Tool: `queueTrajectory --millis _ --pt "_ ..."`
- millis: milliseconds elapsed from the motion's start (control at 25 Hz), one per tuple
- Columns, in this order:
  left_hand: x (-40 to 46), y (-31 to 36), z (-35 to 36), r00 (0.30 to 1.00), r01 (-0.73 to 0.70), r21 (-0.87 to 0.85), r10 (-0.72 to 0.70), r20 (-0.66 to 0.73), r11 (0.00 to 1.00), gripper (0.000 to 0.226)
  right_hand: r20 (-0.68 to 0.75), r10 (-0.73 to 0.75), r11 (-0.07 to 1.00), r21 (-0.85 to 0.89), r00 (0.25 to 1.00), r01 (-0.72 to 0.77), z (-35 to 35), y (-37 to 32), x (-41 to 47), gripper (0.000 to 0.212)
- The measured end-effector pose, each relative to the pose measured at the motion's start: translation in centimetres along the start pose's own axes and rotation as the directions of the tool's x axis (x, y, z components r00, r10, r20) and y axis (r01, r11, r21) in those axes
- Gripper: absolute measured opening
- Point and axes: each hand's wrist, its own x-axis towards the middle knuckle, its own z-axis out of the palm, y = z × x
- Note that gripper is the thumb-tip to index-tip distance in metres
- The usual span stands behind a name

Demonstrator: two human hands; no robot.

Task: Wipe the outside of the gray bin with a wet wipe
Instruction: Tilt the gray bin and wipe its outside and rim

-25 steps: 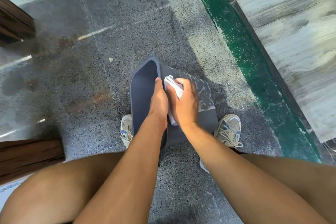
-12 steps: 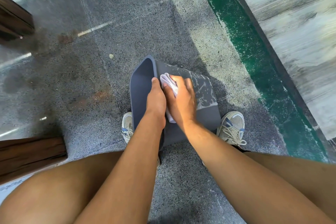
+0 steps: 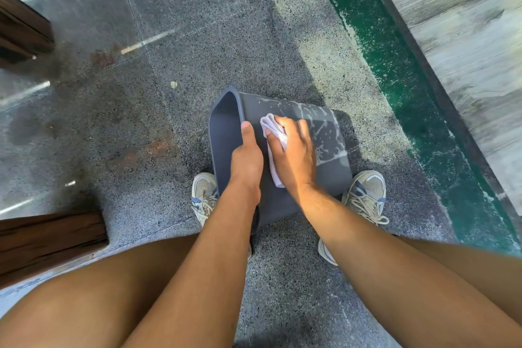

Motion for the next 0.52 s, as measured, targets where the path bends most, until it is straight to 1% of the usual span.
queueTrajectory --millis 80,160,240,320,400,480,520 --pt "0.0 -0.5 0.4 1.000 0.016 -0.032 -0.015 0.007 0.999 0.071 0.015 -0.026 0.999 -0.042 1.000 0.027 0.0 0.8 0.4 0.038" --pt "0.5 -0.8 0.5 0.999 0.031 -0.074 -0.033 -0.030 0.997 0.068 0.031 -0.032 0.997 -0.070 0.999 0.034 0.2 1.2 0.7 0.039" --pt "0.7 -0.6 0.3 0.999 0.041 -0.050 -0.043 -0.030 0.998 0.066 0.032 -0.040 0.997 -0.060 0.999 0.042 0.3 1.3 0.8 0.040" --pt "0.9 -0.7 0.3 0.998 0.038 -0.045 -0.040 -0.041 0.998 0.056 0.012 -0.051 0.997 -0.058 0.999 0.052 0.3 2.0 1.1 0.038" --pt "1.0 -0.6 0.3 0.997 0.051 -0.035 -0.052 -0.048 0.998 0.052 -0.013 -0.041 0.997 -0.066 0.999 0.040 0.2 3.0 1.7 0.036" --pt "1.0 -0.6 0.2 0.996 0.061 -0.029 -0.062 -0.057 0.998 0.057 -0.022 -0.035 0.996 -0.080 0.999 0.033 0.2 3.9 2.1 0.035" --pt "1.0 -0.6 0.1 0.996 0.062 -0.029 -0.064 -0.064 0.998 0.064 -0.021 -0.035 0.996 -0.085 0.999 0.033 0.2 4.2 2.4 0.035"
